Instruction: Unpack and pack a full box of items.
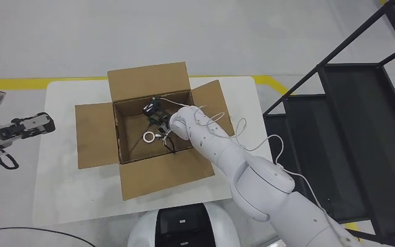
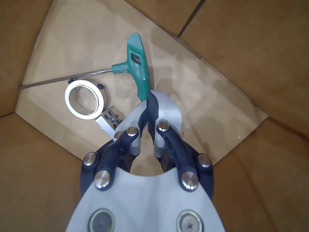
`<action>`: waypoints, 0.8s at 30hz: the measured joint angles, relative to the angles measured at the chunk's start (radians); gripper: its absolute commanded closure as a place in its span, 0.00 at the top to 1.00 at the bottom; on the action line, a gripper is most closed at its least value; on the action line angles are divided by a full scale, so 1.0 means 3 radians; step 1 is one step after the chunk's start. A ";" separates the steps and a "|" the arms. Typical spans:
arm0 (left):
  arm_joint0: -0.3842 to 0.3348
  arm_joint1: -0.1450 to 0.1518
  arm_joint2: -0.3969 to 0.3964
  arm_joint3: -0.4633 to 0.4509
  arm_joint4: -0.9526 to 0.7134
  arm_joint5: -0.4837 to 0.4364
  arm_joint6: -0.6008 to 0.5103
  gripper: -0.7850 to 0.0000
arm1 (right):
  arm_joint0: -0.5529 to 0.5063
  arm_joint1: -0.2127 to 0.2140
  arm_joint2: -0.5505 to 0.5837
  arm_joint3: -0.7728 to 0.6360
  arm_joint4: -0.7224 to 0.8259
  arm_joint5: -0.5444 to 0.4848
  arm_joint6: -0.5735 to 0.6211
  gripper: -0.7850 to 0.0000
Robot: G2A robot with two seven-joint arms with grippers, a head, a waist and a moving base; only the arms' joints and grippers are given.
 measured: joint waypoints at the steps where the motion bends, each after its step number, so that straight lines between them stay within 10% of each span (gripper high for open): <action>1: -0.0012 0.0000 0.0013 0.0003 0.0000 -0.0002 -0.0007 1.00 | 0.0002 0.0005 0.0005 -0.0020 -0.0004 -0.0013 0.0023 0.00; 4: -0.0063 0.0000 0.0061 0.0022 -0.0003 -0.0006 -0.0027 1.00 | 0.0004 0.0023 0.0029 -0.0095 -0.0005 -0.0043 0.0088 0.10; 7: -0.0118 0.0000 0.0107 0.0048 -0.0001 -0.0015 -0.0042 1.00 | -0.0010 0.0046 0.0067 -0.0177 0.0008 -0.0042 0.0074 1.00; 15: -0.0195 0.0004 0.0168 0.0117 -0.0006 -0.0037 -0.0057 1.00 | -0.0125 0.0088 0.0110 -0.0297 -0.0079 0.0083 -0.0151 1.00; 19: -0.0175 0.0011 0.0139 0.0116 -0.0006 -0.0045 -0.0050 1.00 | -0.0162 0.0088 0.0119 -0.0260 -0.0099 0.0098 -0.0220 0.46; 24: -0.0096 0.0021 0.0070 0.0067 -0.0009 -0.0046 -0.0001 1.00 | -0.0172 0.0072 0.0131 -0.0216 -0.0097 0.0076 -0.0280 0.30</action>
